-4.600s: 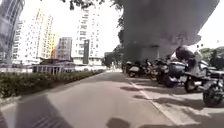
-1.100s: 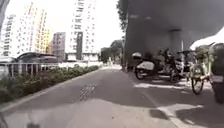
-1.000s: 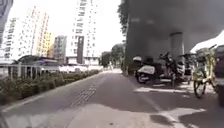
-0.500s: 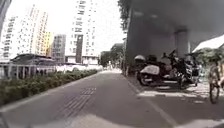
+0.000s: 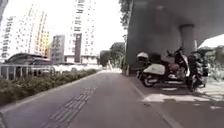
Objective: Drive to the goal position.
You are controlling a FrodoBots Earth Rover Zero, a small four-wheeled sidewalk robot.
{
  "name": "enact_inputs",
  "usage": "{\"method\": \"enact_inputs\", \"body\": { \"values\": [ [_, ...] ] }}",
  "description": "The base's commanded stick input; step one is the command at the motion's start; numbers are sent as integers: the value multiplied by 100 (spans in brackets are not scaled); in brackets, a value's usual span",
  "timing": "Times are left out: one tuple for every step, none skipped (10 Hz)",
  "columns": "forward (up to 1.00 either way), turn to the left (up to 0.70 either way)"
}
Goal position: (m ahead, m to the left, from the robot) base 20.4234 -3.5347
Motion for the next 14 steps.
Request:
{"method": "enact_inputs", "body": {
  "values": [
    [70, 0],
    [70, 0],
    [70, 0],
    [70, 0],
    [70, 0],
    [70, 0],
    [70, 0],
    [70, 0],
    [70, 0],
    [70, 0],
    [70, 0],
    [70, 0],
    [70, 0],
    [70, 0]
  ]
}}
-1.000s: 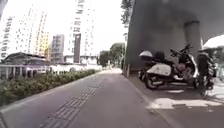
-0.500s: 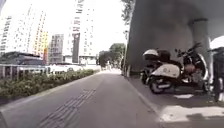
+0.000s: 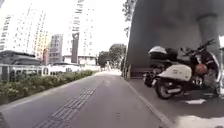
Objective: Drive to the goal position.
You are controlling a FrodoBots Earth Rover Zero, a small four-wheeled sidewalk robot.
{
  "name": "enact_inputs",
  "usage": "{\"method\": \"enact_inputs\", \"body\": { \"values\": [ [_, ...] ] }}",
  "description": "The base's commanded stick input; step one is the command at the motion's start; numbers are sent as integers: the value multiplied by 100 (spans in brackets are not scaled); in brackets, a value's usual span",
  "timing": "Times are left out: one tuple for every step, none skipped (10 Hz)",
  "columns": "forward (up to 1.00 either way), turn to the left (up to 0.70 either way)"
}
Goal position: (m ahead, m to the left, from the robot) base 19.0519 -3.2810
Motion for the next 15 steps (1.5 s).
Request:
{"method": "enact_inputs", "body": {
  "values": [
    [70, 0],
    [70, 0],
    [70, 0],
    [70, 0],
    [70, 0],
    [70, 0],
    [70, 0],
    [70, 0],
    [70, 0],
    [70, 0],
    [70, 0],
    [70, 0],
    [70, 0],
    [70, 0],
    [70, 0]
  ]
}}
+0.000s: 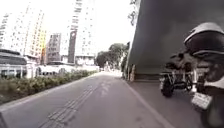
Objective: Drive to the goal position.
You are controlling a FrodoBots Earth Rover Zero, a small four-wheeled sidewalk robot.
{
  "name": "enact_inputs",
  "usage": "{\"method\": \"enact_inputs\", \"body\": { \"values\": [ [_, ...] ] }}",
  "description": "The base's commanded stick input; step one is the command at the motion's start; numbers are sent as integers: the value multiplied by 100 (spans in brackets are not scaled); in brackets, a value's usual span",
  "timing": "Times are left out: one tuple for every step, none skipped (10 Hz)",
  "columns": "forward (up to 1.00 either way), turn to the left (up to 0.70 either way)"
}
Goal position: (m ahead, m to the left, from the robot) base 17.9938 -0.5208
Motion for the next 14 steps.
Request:
{"method": "enact_inputs", "body": {
  "values": [
    [70, 0],
    [70, 0],
    [70, 0],
    [70, 0],
    [70, 0],
    [70, 0],
    [70, 0],
    [70, 0],
    [70, 0],
    [70, 0],
    [70, 0],
    [70, 0],
    [70, 0],
    [70, 0]
  ]
}}
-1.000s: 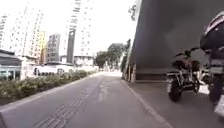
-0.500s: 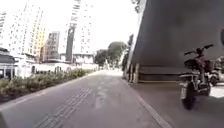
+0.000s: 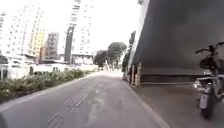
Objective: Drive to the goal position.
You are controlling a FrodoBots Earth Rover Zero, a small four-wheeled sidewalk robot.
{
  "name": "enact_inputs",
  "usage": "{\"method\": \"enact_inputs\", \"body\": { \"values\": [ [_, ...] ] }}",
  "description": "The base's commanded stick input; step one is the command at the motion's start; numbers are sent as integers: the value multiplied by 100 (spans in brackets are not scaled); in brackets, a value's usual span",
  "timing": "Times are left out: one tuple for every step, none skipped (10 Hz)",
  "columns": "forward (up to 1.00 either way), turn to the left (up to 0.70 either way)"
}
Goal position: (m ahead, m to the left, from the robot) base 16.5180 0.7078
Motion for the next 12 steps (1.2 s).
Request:
{"method": "enact_inputs", "body": {
  "values": [
    [70, 0],
    [70, 0],
    [70, 0],
    [70, 0],
    [70, 0],
    [70, 0],
    [70, 0],
    [70, 0],
    [70, 0],
    [70, 0],
    [70, 0],
    [70, 0]
  ]
}}
